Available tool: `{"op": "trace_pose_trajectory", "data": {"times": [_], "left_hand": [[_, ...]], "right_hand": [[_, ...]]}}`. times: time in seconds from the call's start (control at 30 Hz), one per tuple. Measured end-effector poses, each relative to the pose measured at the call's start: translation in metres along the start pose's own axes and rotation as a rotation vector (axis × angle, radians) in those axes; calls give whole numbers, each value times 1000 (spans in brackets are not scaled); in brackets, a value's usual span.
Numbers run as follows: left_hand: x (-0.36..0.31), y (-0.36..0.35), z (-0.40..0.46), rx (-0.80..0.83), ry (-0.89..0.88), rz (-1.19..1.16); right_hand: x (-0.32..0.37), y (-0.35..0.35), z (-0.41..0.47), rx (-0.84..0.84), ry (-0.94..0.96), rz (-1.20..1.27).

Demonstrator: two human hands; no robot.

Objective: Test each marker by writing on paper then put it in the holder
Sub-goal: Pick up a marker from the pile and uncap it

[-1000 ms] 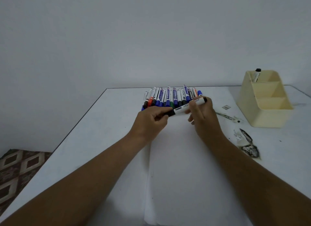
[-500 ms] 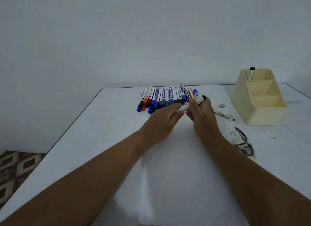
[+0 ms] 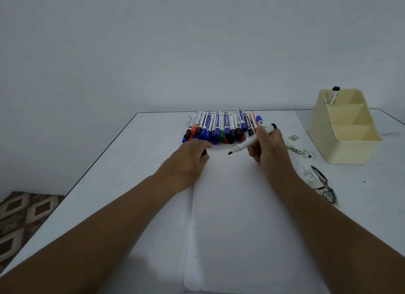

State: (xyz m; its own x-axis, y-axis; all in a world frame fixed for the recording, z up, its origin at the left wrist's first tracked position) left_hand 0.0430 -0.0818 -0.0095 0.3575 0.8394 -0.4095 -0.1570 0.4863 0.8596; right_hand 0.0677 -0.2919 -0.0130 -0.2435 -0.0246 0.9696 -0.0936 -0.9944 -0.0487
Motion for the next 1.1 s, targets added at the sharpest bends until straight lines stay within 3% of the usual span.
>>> {"op": "trace_pose_trajectory", "data": {"times": [0.33,0.47,0.87,1.0,1.1], "left_hand": [[42,3,-19,49,11,146],[50,-3,-21,138,101,114],[53,-6,-24,230,86,103],[50,-8,-26,268,92,200],[55,-4,-29,273,211,156]], "right_hand": [[-7,-1,4,-13,-63,-17],[-11,-1,5,-20,-83,-46],[-6,-13,15,65,-167,-168],[-12,-7,19,-16,-211,-118],[-16,-5,17,-62,-217,-96]]}}
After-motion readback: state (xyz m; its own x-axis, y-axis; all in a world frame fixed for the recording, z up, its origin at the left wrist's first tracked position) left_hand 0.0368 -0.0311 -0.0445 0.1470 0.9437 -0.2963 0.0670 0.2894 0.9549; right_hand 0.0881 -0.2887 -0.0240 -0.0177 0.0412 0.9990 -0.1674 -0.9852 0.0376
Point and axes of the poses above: each hand's wrist, its own z-axis towards the middle knuckle, its own y-axis out of the back of the hand, x = y × z, the point moved 8 cm from there along z, towards the middle knuckle, and after that the axes turned 1 degree about -y, right-handed, at the moved point
